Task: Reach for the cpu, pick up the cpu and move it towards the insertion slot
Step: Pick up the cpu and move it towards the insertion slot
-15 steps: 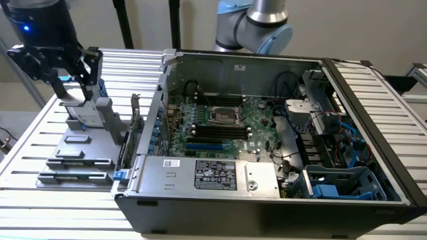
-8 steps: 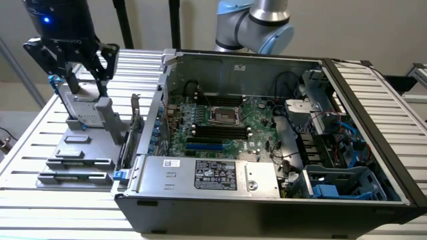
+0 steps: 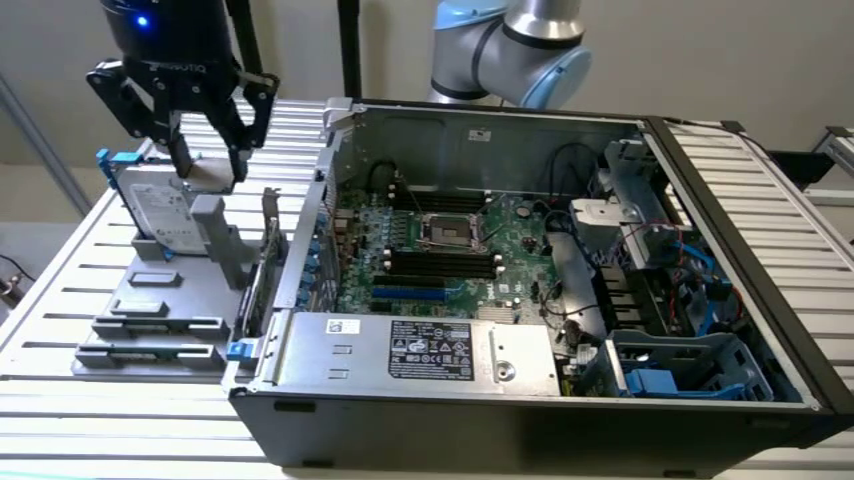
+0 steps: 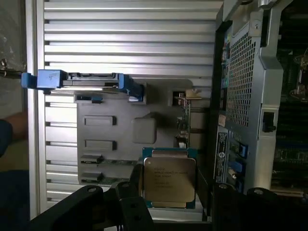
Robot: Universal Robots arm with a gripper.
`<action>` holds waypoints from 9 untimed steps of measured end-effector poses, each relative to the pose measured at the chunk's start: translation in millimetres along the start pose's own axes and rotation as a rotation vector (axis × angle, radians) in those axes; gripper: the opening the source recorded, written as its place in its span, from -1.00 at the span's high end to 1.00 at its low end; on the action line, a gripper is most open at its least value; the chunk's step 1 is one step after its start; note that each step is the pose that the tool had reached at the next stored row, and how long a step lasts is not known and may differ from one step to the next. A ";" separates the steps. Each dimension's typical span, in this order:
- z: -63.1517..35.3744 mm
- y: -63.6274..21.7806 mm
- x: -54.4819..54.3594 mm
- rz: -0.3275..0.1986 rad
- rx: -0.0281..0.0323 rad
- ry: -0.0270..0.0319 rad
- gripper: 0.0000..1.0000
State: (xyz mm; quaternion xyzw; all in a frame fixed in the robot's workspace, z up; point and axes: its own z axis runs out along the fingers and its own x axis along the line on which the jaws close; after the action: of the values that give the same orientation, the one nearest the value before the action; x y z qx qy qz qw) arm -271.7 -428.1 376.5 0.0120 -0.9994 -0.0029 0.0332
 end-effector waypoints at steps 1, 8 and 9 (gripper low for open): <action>-1.8 -0.1 -4.2 0.000 -0.0005 0.0003 -0.08; -14.1 -0.8 -35.4 -0.002 -0.0032 0.0031 -0.08; -15.2 -0.9 -39.8 -0.002 -0.0035 0.0033 -0.08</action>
State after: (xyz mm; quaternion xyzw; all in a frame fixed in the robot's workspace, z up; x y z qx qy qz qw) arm -231.0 -428.1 389.0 0.0129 -0.9993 -0.0046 0.0348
